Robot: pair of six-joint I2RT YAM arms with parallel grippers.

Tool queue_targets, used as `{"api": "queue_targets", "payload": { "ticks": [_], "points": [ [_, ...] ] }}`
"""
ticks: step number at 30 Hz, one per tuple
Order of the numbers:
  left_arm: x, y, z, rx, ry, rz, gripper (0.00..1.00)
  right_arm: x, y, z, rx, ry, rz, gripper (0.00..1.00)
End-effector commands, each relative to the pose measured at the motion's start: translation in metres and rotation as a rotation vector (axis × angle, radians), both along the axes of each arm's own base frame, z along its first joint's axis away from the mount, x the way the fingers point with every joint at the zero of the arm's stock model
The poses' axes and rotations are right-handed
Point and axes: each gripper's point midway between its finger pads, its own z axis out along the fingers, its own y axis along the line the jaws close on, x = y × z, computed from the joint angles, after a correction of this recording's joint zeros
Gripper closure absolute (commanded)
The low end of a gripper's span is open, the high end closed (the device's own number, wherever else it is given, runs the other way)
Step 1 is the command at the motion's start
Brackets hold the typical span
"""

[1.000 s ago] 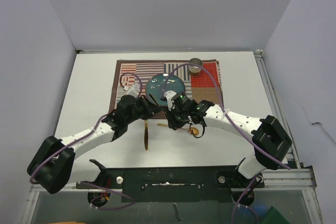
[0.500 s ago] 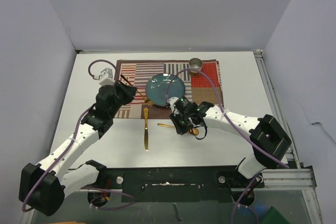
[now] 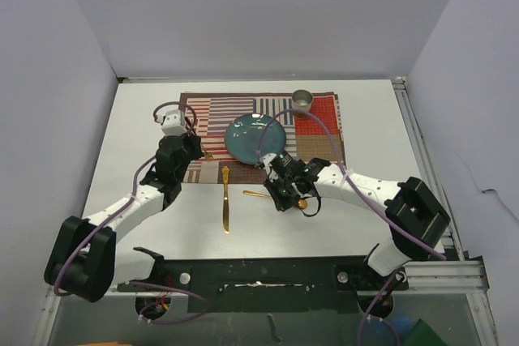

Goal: Set the dinner table for one person
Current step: Place the fork on the napkin.

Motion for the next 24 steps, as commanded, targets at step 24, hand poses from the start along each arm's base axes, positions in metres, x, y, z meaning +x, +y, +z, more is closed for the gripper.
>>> {"api": "queue_targets", "payload": {
  "ticks": [24],
  "points": [
    [0.18,0.009,0.005,0.081,-0.482,-0.298,1.0,0.014,-0.031,-0.001,0.012,0.1,-0.089,0.85]
  ]
}}
